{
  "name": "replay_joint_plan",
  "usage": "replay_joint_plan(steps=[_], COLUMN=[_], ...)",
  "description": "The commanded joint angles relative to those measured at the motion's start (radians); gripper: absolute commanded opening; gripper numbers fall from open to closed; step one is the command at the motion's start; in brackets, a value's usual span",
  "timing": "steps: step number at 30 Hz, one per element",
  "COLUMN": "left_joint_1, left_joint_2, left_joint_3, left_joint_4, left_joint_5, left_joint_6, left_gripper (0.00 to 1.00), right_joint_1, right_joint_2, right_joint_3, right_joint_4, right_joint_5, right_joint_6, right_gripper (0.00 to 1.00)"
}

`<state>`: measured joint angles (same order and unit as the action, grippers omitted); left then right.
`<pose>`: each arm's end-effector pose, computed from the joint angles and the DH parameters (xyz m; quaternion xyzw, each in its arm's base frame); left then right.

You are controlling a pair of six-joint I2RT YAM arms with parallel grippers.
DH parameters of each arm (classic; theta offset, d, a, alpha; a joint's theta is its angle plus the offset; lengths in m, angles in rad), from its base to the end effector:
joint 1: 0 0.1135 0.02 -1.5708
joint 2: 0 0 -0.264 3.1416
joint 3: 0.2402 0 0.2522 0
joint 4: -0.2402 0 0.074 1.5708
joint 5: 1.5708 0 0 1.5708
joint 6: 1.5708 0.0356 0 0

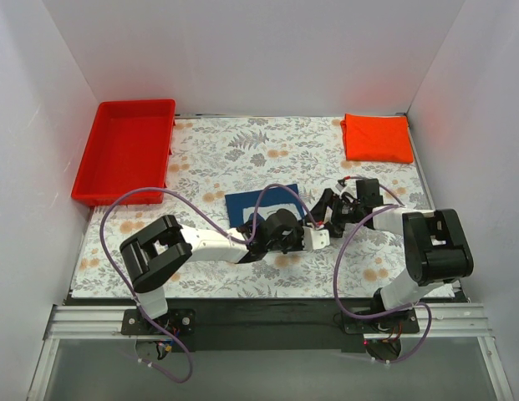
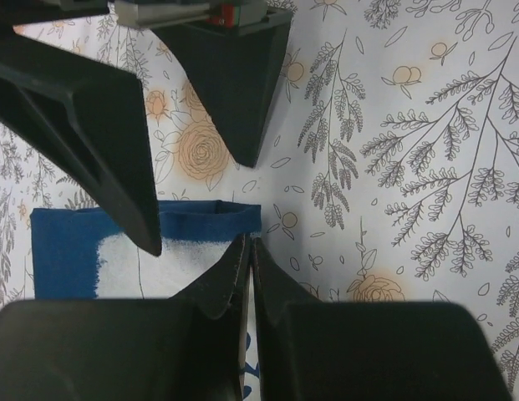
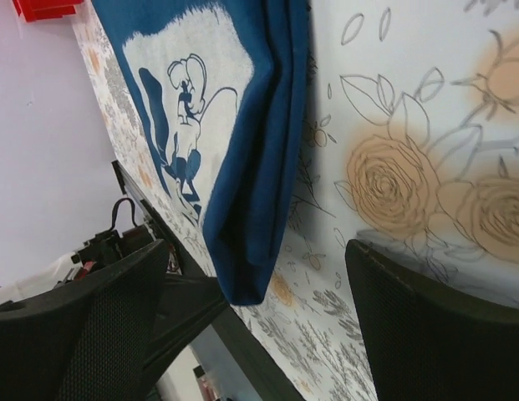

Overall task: Fold and stack the t-shirts
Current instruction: Neatly place the folded tshirt to the corner

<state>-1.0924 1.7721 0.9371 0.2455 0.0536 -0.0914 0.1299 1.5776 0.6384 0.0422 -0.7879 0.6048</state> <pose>0.1699 -0.3318 0.1699 0.4342 0.7675 -0.2824 0.3777 0.2711 0.0609 0.1378 0.0817 0.8769 0.4477 0.1548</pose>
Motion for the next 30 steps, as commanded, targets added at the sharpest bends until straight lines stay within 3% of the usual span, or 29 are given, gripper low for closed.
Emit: replay_joint_plan(steps=[1,6,9,21,23,26,27,30], left_joint_1=[0.009,0.017,0.023,0.061,0.068,0.083,0.086,0.088], left_joint_2=[-0.072,-0.074,-0.073,-0.077,-0.076,-0.083,-0.089,-0.118], left_joint_3=[0.037,0.057,0.066,0.078,0.085,0.086,0.088,0.086], left_joint_4=[-0.009,-0.018,-0.029,-0.048,-0.054,-0.057,-0.058,-0.083], left_joint_5=[0.02,0.031,0.034,0.043,0.042,0.046,0.046,0.043], left_joint_6=[-0.019,-0.042,-0.05,-0.093,-0.102,-0.125,-0.133,-0.149], left_gripper=[0.0,0.0,0.0,0.0,0.0,0.0,0.0,0.0], right_joint_1=[0.049,0.109,0.135,0.188,0.194,0.195,0.194,0.186], right_joint_2=[0.018,0.048,0.087,0.24,0.257,0.265,0.263,0.251], right_joint_3=[-0.003,-0.023,-0.008,0.104,0.109,0.118,0.124,0.156], right_joint_4=[0.172,0.307,0.341,0.413,0.423,0.426,0.426,0.42], right_joint_5=[0.048,0.183,0.263,0.317,0.305,0.3,0.302,0.299], right_joint_6=[0.105,0.223,0.265,0.349,0.36,0.365,0.349,0.282], right_gripper=[0.91,0.74,0.49,0.42,0.36,0.14,0.02,0.01])
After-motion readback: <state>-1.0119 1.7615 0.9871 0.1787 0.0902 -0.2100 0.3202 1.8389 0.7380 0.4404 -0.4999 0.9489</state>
